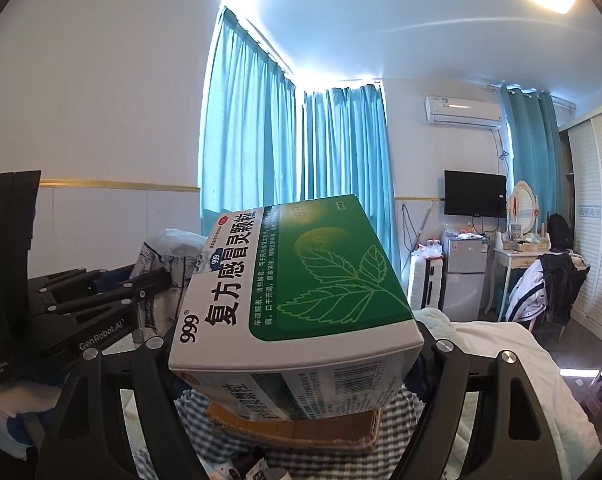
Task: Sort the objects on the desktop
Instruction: 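Carry both held items over the cardboard box and open both grippers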
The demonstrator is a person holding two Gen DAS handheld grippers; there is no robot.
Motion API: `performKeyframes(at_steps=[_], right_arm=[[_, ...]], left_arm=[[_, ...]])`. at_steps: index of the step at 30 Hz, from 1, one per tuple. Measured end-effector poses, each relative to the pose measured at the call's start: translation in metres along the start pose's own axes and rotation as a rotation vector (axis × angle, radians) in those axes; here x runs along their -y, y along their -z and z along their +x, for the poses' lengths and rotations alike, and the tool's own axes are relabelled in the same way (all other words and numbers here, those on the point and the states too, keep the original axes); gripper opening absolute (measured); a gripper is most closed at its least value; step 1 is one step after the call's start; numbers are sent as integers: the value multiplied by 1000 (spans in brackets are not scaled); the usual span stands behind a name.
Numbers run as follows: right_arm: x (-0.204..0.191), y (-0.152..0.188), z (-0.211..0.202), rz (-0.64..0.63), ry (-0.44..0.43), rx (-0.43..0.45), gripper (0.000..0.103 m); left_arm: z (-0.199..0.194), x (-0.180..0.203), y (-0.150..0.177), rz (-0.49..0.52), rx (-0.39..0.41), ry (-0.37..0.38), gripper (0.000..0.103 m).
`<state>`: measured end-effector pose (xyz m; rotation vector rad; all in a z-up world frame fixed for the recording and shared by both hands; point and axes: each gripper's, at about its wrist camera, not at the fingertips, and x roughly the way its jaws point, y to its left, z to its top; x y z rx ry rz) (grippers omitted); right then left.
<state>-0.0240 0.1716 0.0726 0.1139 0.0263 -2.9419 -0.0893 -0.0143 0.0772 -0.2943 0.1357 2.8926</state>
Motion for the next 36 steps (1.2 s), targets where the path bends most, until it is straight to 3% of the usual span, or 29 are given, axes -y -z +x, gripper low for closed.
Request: performKeyframes(at_steps=[9,22,31,33,36], right_arm=[[23,17,57,17,1,-21,78],[58,108,152,36,4,-212,78],[71,148,198,48,-3,-309,78],[71,151,203,42,5,-319,79],[70,156,206,32,12,-329,81]], left_arm=[[60,-8,26,-29,-50,4,23],[159,-2,103,-53,-214,12,23],[207,3,137,-36,-313,12,24],[214,0,138,-40,-324,3,29],[217,-2,139,-52,-331,-5,55]])
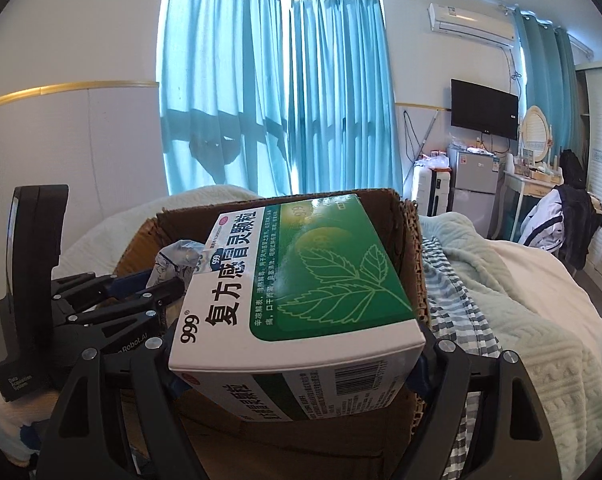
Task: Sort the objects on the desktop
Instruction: 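Carry both held items over the cardboard box and open both grippers, then withdraw both grippers from the box back toward the remaining items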
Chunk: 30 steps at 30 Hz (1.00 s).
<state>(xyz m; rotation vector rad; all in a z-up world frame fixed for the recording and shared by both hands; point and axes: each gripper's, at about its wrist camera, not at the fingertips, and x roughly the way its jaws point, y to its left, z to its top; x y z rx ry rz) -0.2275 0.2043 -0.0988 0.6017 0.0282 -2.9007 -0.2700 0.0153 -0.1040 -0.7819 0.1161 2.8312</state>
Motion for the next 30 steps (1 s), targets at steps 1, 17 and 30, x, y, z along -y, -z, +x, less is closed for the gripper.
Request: performKeyframes(at_steps=[1,17,30], right_arm=[[-3,1,2,-1,1,-4,82],[-9,-26,-79,16,88,151,100],[-33,-40,-154,11,81,226,103]], left_arm=[[-1,-2,-1,-8,5,3,64],[-77,-12,-21,-22,174,-97,101],[-154,-15,-25,-51,228,-173,103]])
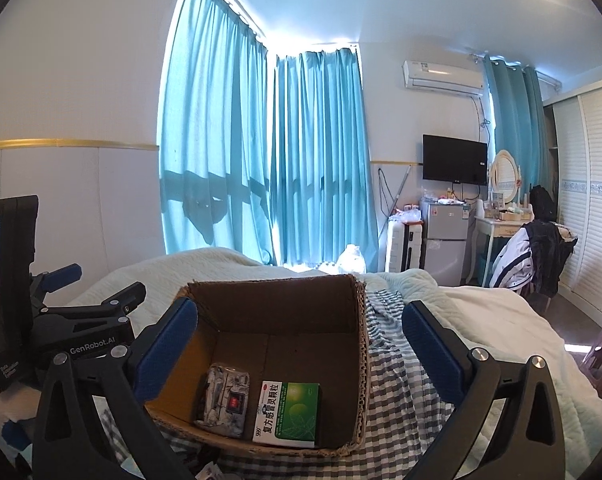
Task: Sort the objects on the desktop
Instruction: 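Withdraw both grippers from the box back toward the remaining items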
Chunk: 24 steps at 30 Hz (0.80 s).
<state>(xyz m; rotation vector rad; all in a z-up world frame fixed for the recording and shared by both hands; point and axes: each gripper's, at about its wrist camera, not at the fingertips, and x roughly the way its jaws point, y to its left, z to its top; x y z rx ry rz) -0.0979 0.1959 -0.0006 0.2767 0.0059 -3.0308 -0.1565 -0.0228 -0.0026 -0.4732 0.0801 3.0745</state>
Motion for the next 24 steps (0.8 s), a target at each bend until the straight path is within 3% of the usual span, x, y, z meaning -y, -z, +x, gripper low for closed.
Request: performKeyframes(at_steps=[9,20,24], right_arm=[[-6,-11,-51,14,-7,39,103],[-8,-10,-102,23,-17,55,103],[-4,-4,-115,32,-12,45,103]], left_arm=[[-47,-5,-7,16,-4,-22,103],[-85,-13,8,-14,1,-64,103],[-87,-12,15,10,-53,-30,103]])
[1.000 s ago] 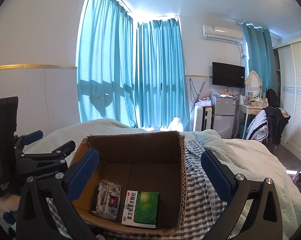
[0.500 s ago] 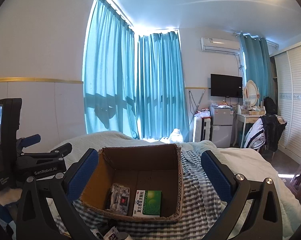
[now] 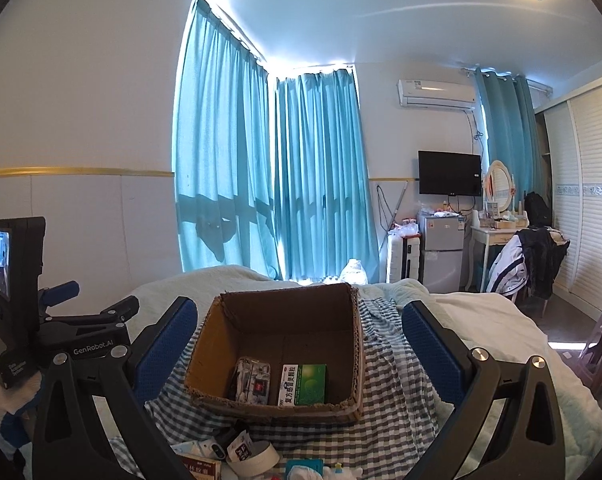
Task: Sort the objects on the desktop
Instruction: 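Withdraw both grippers from the box back toward the remaining items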
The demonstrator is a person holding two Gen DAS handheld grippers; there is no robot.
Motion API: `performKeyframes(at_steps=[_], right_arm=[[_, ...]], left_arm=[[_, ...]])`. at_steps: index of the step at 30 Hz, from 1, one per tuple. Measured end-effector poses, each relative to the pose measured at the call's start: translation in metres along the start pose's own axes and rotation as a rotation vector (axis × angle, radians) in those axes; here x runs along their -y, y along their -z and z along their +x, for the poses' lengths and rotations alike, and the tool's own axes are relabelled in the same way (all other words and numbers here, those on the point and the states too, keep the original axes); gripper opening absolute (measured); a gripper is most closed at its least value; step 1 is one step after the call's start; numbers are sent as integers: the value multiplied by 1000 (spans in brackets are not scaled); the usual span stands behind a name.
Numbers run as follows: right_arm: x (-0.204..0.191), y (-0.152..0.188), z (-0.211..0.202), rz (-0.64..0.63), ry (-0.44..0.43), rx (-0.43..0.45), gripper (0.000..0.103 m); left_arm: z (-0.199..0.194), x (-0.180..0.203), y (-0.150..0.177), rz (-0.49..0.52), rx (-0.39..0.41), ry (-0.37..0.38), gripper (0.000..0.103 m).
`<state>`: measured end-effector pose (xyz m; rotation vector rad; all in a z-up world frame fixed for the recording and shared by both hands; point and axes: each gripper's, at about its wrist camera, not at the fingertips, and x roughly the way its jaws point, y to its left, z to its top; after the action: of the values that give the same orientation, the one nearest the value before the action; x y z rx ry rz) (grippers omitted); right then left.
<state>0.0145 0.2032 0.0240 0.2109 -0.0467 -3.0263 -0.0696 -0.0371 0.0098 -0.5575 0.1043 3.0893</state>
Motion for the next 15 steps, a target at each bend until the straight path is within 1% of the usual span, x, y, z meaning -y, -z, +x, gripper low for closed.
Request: performKeyframes(at_steps=[2,4,7,9,13,15], right_arm=[[2,5,-5,7,3,-11,103],[4,9,-7,10,7,-25,103],[6,16,-10,6,8,-51,103],[7,20,-10,1,12,-68,103],[12,33,-11,0,14,-112,103],[15,42,-10,0,16,-140,103]], left_arm=[[0,3,3,22,-36,32,103],[-4,5,8,34,-40,59,103],[-13,5,17,52,-27,59,103],[-12,4,22,83,-43,69,103],[-8,8,37,203,-64,88,103],[-1,9,47,257,-91,105,103]])
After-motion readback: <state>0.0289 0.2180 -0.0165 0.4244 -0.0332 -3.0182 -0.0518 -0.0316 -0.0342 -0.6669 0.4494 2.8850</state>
